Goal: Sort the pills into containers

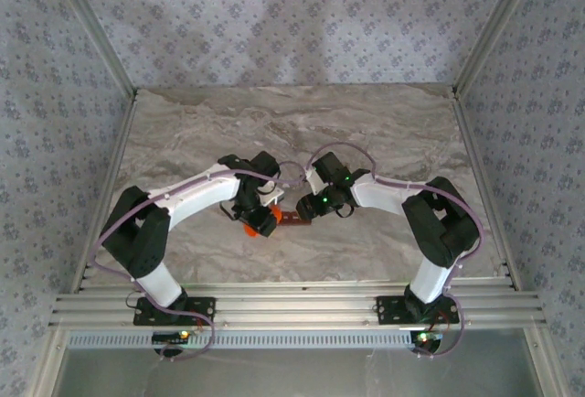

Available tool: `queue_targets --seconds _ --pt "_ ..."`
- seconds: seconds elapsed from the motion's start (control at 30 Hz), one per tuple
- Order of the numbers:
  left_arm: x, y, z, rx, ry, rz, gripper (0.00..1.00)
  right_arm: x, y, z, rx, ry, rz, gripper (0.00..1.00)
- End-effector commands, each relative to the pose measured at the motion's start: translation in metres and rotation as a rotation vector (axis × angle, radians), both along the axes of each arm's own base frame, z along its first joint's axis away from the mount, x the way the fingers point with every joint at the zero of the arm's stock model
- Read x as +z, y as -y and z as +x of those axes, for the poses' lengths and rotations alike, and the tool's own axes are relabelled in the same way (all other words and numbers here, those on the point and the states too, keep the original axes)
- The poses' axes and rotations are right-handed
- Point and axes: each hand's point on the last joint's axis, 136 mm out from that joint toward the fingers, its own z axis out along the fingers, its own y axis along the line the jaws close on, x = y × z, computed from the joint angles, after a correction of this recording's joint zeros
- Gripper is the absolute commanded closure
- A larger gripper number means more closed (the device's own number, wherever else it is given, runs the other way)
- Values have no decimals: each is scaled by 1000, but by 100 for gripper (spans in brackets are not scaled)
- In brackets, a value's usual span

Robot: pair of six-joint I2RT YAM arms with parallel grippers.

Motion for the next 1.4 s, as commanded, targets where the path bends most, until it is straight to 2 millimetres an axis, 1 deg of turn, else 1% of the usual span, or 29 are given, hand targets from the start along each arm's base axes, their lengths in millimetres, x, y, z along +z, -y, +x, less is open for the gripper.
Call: queue_targets --seconds 0.0,0.53,1.0,1.37 --pt "6 1 -1 -21 -27 0 100 -18 12 -4 -27 -47 -64 43" --pt "6 -1 -1 -46 -57 32 100 -19 12 -4 -27 -49 -65 43" --pt "7 -3 5 -58 -68 49 100 -19 11 -5 -25 -52 -63 43" --pt "2 -3 3 -62 -83 53 100 -19 11 -5 -25 -53 -63 43"
